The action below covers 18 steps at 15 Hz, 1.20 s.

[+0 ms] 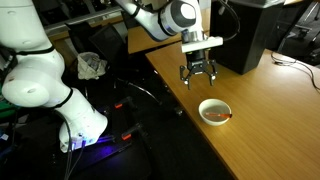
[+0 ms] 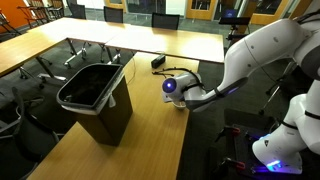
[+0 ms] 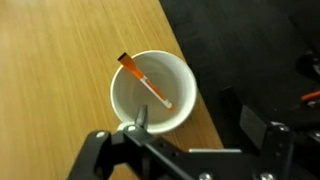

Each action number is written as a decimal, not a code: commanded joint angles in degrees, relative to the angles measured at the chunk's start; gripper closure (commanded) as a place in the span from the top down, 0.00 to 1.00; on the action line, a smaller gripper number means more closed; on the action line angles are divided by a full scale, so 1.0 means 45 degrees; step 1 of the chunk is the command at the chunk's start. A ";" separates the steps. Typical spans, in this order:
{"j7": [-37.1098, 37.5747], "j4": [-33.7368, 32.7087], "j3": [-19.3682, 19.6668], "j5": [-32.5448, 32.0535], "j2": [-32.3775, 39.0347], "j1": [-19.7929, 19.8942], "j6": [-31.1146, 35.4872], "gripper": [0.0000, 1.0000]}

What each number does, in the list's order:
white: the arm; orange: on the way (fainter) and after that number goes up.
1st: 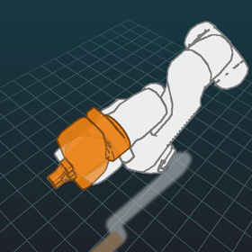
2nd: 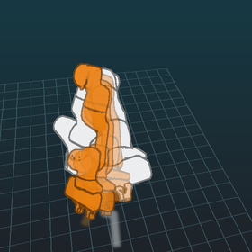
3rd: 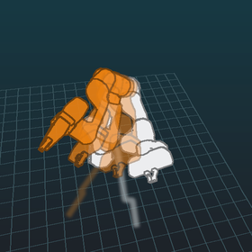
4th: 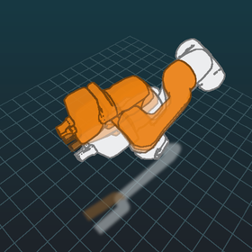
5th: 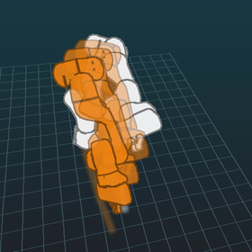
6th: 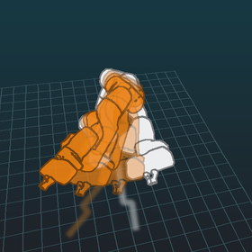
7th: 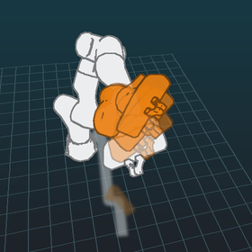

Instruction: Take the marker out of the bowl and put it on the table

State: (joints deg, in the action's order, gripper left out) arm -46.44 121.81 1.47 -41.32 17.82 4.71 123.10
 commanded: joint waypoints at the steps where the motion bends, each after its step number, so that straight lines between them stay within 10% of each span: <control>1: -0.1810 -0.0607 0.0079 -0.1173 0.1042 0.0293 0.1097 1.00; 18: -0.4182 -0.2518 0.0568 -0.2601 0.4024 0.1010 0.1655 0.61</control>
State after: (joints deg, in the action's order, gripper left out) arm -64.05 112.33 3.65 -51.77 34.43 9.15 130.66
